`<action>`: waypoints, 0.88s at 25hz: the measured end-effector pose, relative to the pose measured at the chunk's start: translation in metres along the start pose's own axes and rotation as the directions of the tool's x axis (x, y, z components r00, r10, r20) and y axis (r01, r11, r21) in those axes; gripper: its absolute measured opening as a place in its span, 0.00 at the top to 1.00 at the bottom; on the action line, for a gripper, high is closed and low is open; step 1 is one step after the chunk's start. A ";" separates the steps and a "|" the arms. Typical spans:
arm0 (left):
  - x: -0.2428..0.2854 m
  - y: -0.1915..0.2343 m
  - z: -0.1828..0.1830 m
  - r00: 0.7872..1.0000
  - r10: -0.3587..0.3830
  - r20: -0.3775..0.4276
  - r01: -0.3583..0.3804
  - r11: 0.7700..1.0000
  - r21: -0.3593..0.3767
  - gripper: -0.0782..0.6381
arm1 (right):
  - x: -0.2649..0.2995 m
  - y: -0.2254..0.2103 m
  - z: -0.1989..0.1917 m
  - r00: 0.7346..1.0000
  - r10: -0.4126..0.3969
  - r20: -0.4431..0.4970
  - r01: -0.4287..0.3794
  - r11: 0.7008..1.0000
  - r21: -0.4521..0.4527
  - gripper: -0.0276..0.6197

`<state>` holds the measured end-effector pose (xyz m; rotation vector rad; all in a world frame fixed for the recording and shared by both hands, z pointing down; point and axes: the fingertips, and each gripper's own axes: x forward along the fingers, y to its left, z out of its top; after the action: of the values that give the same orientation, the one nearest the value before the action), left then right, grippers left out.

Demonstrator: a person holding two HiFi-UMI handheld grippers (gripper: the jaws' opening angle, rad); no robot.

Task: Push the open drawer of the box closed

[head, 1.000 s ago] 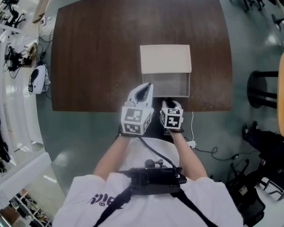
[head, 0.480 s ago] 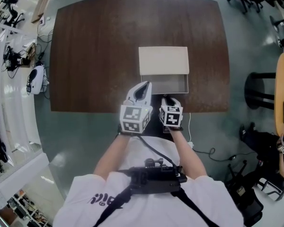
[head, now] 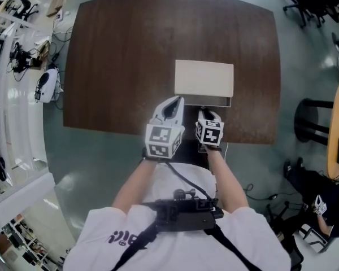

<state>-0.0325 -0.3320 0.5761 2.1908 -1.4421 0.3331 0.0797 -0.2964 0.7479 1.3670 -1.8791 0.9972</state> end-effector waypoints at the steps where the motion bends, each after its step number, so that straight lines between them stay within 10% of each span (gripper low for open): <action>1: 0.002 0.002 0.000 1.000 0.006 -0.001 -0.006 1.000 -0.003 0.87 | 0.003 -0.002 0.005 1.000 0.001 0.001 -0.001 1.000 -0.001 0.85; 22: -0.006 0.039 0.002 0.998 0.066 0.012 -0.066 0.998 -0.014 0.87 | 0.030 0.005 0.032 1.000 0.014 0.013 -0.013 0.997 -0.071 0.85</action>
<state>-0.0702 -0.3413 0.5819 2.1415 -1.5211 0.3322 0.0655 -0.3375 0.7544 1.3255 -1.9175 0.9211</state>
